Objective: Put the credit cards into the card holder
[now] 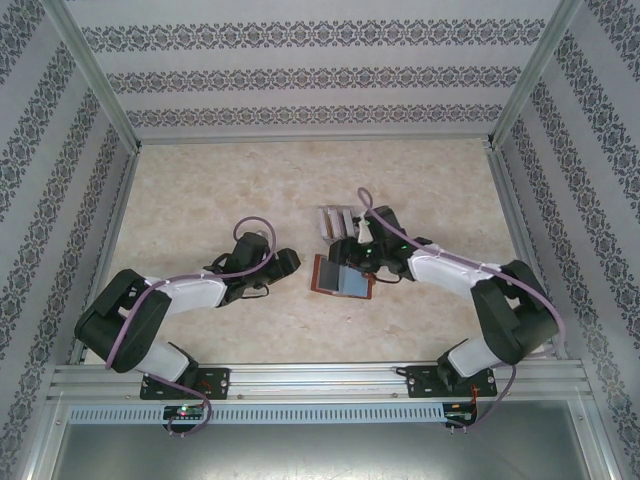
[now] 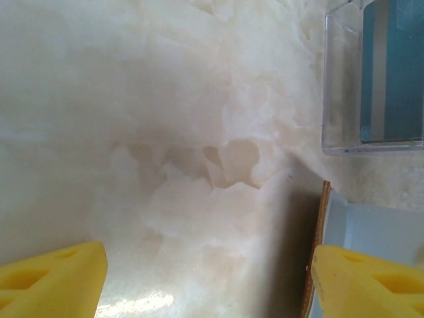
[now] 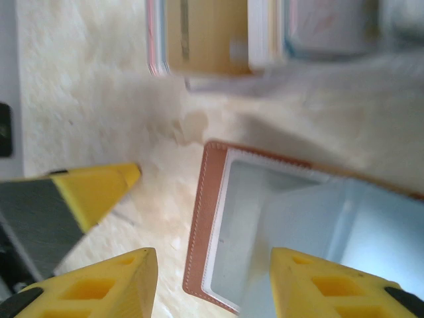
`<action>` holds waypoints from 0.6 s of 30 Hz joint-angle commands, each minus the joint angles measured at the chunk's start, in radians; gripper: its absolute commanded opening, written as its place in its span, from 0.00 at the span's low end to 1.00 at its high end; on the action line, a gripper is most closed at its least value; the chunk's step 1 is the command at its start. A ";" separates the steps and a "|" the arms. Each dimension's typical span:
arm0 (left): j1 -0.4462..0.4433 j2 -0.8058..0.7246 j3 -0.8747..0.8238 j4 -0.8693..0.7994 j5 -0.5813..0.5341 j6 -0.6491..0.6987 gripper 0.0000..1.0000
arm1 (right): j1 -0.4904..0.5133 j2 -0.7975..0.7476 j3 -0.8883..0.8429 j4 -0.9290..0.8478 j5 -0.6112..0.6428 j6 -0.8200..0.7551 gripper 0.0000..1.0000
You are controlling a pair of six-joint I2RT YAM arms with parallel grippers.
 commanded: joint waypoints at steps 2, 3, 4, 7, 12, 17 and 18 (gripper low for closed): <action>0.004 0.048 0.052 -0.034 0.050 0.066 0.81 | -0.026 -0.027 0.016 -0.070 0.025 -0.038 0.49; 0.004 0.059 0.057 -0.024 0.063 0.070 0.81 | -0.023 -0.016 0.011 -0.072 0.029 -0.026 0.49; 0.003 0.073 0.061 -0.021 0.069 0.071 0.81 | -0.015 -0.003 -0.002 -0.053 0.032 -0.008 0.48; 0.002 0.102 0.068 -0.005 0.100 0.065 0.80 | 0.011 0.058 -0.023 0.018 0.026 0.030 0.47; -0.002 0.123 0.081 -0.012 0.100 0.074 0.80 | 0.084 0.124 0.011 0.080 0.010 0.051 0.46; -0.002 0.117 0.085 -0.027 0.084 0.086 0.80 | 0.088 0.054 0.041 -0.033 0.040 0.010 0.45; -0.002 0.116 0.088 -0.035 0.085 0.090 0.80 | 0.081 0.017 0.030 -0.057 0.055 -0.001 0.46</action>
